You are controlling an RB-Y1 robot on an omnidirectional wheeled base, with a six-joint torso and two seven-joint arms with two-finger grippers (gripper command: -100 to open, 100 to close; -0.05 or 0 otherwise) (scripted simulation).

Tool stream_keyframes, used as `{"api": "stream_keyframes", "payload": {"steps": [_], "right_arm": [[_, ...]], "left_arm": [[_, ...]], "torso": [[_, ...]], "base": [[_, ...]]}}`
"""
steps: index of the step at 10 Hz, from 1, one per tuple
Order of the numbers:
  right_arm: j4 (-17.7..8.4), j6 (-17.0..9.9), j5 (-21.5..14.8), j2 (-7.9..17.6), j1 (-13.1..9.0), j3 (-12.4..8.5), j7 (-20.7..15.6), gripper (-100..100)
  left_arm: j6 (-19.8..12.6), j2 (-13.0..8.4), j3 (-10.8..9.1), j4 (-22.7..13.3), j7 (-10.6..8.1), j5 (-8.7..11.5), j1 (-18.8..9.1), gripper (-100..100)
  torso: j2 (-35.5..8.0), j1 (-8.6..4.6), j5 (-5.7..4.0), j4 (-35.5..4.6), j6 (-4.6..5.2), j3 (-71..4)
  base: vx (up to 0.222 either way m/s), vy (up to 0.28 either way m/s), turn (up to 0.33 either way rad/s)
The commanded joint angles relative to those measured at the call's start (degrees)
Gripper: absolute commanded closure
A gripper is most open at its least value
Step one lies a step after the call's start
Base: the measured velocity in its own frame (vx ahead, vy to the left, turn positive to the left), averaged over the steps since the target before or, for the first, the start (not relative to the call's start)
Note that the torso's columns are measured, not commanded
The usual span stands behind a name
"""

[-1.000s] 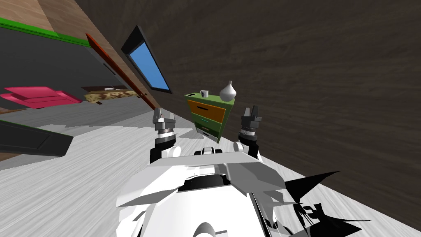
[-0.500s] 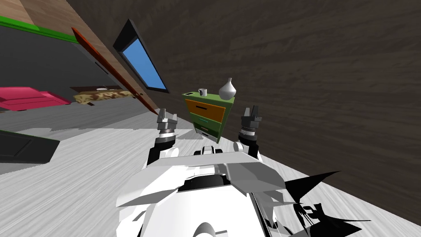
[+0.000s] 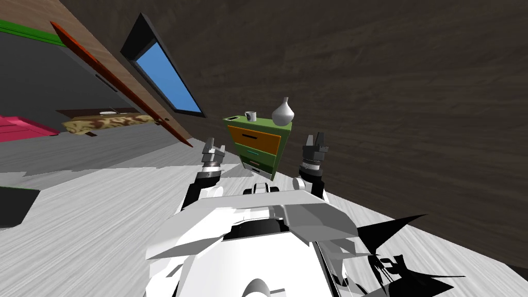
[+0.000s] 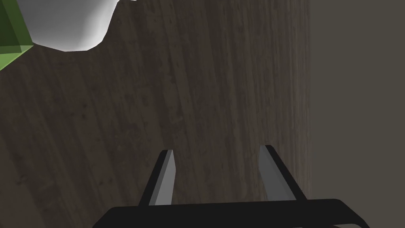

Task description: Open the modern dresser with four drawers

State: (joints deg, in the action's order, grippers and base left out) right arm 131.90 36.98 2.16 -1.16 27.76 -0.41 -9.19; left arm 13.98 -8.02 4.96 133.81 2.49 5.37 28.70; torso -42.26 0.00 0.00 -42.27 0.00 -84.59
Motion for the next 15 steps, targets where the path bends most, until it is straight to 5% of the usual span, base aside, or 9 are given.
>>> {"api": "stream_keyframes", "payload": {"steps": [1,15], "right_arm": [[0.0,0.0,0.0,0.0,0.0,0.0,0.0,0],[0.0,0.0,0.0,0.0,0.0,0.0,0.0,0]], "left_arm": [[-3.9,-0.3,0.43,0.9,-0.28,-0.3,0.5,-100],[-20.1,-3.3,2.16,6.1,-1.53,-1.3,2.7,-100]], "torso": [[0.0,0.01,0.0,0.0,-0.01,0.0],[0.0,-0.02,0.0,0.0,0.0,0.0]], "base": [[0.062,0.017,-0.117],[0.057,0.014,-0.085]]}}
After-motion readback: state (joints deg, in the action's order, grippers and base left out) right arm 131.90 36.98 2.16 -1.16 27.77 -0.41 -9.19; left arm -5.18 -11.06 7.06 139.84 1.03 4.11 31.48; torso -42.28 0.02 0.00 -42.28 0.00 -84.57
